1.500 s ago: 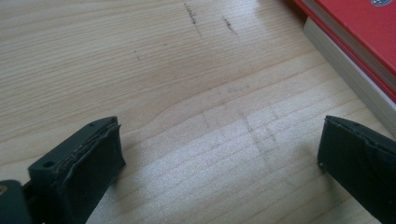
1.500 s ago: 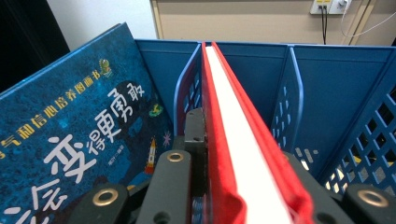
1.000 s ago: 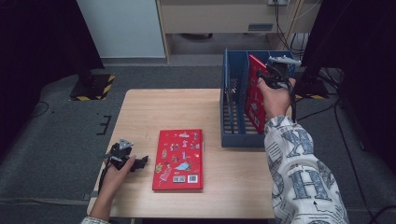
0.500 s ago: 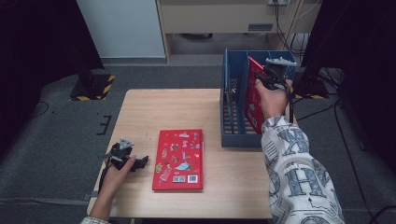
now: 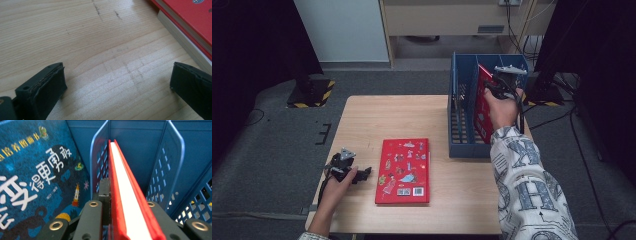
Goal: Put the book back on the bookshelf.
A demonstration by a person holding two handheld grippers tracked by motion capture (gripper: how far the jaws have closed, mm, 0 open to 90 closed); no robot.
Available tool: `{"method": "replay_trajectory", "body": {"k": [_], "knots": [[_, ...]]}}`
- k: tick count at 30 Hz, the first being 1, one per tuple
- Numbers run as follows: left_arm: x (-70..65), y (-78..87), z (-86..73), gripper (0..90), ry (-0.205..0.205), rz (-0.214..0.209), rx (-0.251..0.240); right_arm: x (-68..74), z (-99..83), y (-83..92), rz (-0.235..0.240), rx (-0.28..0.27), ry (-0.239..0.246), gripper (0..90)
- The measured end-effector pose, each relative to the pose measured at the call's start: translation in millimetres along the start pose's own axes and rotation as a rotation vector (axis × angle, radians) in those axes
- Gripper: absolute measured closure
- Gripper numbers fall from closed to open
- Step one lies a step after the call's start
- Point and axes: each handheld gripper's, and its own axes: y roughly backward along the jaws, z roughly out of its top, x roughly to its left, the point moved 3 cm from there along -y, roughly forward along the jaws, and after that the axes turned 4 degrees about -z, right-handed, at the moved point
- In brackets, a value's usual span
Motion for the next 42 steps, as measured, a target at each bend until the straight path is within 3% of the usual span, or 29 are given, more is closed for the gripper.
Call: {"method": "replay_trajectory", "body": {"k": [11,22,42], "knots": [[-0.5,-0.2,0.2,0.0,-0.001,-0.002,0.000,-0.1,-2.4,-1.3,-0.001,0.001,0.005,78.2],[-1.0,-0.8,0.5,0.0,0.000,-0.003,-0.005,3.0,-4.3,9.0,-0.006,0.049,0.048,77.7],[-1.8,-1.2,0.7,0.0,0.003,-0.005,-0.005,-0.4,-12.1,23.8,0.023,0.085,0.050,76.8]]}}
